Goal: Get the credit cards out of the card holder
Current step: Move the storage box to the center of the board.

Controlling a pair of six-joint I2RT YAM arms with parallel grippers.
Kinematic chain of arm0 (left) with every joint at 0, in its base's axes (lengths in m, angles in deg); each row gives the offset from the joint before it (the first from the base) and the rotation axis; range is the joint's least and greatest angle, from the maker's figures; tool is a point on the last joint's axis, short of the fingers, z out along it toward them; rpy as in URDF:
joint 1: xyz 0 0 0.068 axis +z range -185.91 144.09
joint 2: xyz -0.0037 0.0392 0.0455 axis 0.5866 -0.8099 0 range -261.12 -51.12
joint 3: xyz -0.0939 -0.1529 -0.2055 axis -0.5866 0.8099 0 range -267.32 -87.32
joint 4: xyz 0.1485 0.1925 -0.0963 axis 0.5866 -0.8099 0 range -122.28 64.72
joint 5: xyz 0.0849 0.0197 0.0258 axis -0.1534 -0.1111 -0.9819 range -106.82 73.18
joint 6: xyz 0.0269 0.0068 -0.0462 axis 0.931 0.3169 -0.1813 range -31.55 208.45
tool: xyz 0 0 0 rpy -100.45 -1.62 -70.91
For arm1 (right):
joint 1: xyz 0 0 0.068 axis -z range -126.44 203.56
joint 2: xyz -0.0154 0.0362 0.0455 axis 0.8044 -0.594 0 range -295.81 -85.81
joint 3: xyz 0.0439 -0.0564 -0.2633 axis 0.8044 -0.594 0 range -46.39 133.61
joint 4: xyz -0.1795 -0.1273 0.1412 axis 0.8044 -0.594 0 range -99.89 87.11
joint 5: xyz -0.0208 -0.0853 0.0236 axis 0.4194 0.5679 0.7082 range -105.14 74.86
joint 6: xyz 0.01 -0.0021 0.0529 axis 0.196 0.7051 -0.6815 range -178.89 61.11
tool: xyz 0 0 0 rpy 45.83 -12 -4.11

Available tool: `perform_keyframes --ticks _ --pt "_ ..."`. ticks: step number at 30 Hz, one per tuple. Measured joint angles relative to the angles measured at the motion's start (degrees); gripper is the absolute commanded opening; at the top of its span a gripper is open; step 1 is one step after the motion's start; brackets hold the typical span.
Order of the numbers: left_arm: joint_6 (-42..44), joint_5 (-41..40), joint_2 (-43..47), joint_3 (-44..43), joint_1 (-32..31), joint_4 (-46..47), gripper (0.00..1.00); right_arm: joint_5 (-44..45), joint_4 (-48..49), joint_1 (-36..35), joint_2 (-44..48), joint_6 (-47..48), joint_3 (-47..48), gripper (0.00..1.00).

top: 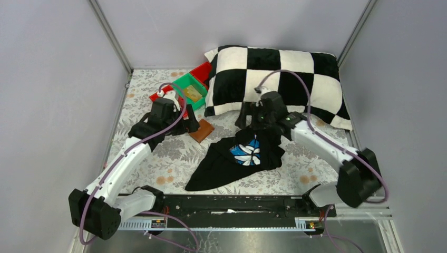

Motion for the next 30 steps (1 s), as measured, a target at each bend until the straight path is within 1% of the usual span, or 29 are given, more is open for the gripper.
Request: perform_keyframes --ticks 4,6,9,12,16,21,30 --pt "-0.9 -4.94 -0.57 -0.87 1.09 -0.13 0.99 -1.97 1.31 -3.04 -9.57 0.0 7.54 1.0" --pt "-1.16 -5.57 -2.62 -2.93 3.48 -0.22 0.99 -2.78 2.1 -3.32 -13.62 -0.02 11.98 1.0" --pt "-1.97 -5.18 -8.81 -7.54 9.6 0.11 0.99 -3.56 2.78 -3.3 -18.97 -0.17 18.78 1.0" --pt "-2.89 -5.44 -15.72 -11.5 14.01 0.61 0.99 -4.48 3.54 -3.3 -22.32 -0.48 22.88 1.0" --pt "-4.46 -5.86 -25.62 -16.68 16.81 0.9 0.99 -4.98 3.48 -3.3 -23.15 -1.03 23.54 1.0" --pt "-5.29 -5.03 -36.37 -22.75 17.27 1.95 0.99 -5.95 3.56 -3.3 -23.15 -1.27 23.1 1.0" --pt "-8.39 -6.47 -46.03 -27.56 17.66 4.5 0.99 -5.97 3.17 -3.3 -22.12 -1.31 17.88 1.0"
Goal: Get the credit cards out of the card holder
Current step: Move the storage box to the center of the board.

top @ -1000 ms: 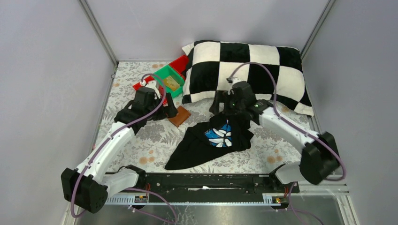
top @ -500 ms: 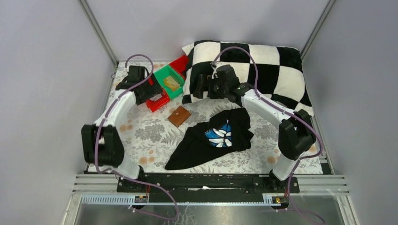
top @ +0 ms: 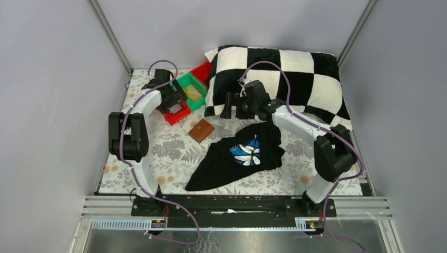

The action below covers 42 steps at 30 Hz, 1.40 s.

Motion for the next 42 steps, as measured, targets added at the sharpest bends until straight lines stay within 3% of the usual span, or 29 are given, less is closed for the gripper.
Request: perform_keyframes --ticks 10,24,34,42 --pt "-3.21 -3.54 1.29 3.17 3.32 4.57 0.99 0.02 -1.01 0.0 3.41 0.37 -1.38 1.0" --pt "-2.8 -7.96 17.33 18.27 8.48 0.98 0.99 0.07 -1.33 0.0 2.71 1.22 0.9 1.0" --pt "-1.05 -10.58 30.69 25.97 9.35 -4.17 0.99 -1.55 -2.58 0.17 -7.48 1.95 15.74 1.0" --pt "0.74 -5.66 32.0 27.61 9.84 -4.87 0.99 -4.94 -2.89 0.33 -16.02 0.48 24.3 1.0"
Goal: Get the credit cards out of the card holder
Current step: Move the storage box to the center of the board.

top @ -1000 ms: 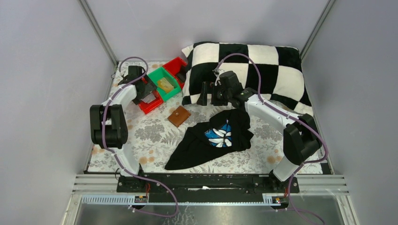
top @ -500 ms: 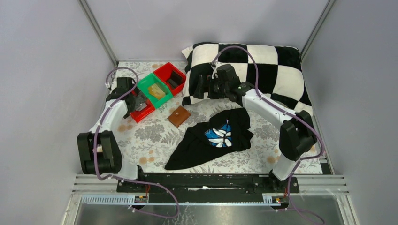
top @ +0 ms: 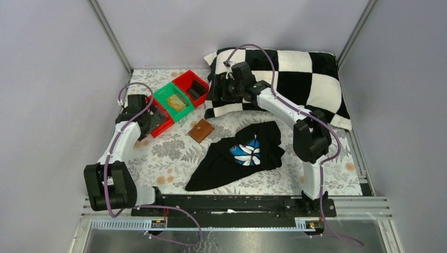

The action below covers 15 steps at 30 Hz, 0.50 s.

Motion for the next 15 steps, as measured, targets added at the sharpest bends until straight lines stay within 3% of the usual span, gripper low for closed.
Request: perform_keyframes --ticks 8,15 --pt "0.83 5.77 -1.36 -5.03 0.0 3.43 0.99 -1.16 -0.96 0.31 -5.03 -0.68 4.33 1.0" --pt "1.31 4.96 -11.93 -11.08 0.68 7.69 0.99 -2.23 -1.9 2.27 -10.03 -1.05 8.96 1.0"
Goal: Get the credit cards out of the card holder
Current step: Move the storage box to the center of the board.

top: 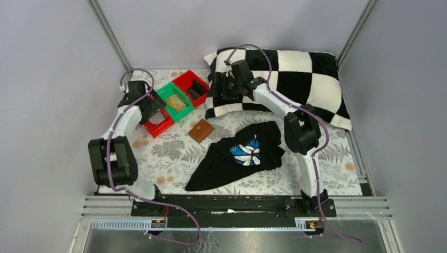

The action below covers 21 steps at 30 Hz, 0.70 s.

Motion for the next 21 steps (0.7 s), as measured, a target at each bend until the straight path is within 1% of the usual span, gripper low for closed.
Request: perform_keyframes --ticks 4,7,13,16,21 --pt "-0.52 -1.18 -3.85 0.17 0.79 -0.07 0.99 -1.22 -1.16 1.4 -3.19 -0.22 3.34 1.0" --pt "-0.83 -2.08 -4.04 0.5 1.6 -0.2 0.99 -2.12 -1.46 2.21 -5.53 -0.22 5.95 1.0" --pt "-1.86 -2.49 -3.87 3.48 5.68 1.25 0.99 -3.63 -1.66 3.52 -7.93 -0.52 8.96 1.0" --pt "-1.84 -3.08 -1.79 6.16 7.13 1.18 0.99 -4.48 -1.62 4.37 -9.62 -1.16 11.1 1.0" --pt "-2.03 -3.48 4.59 10.23 7.72 -1.14 0.99 -5.38 -1.73 5.49 -11.87 -1.95 14.27 1.0"
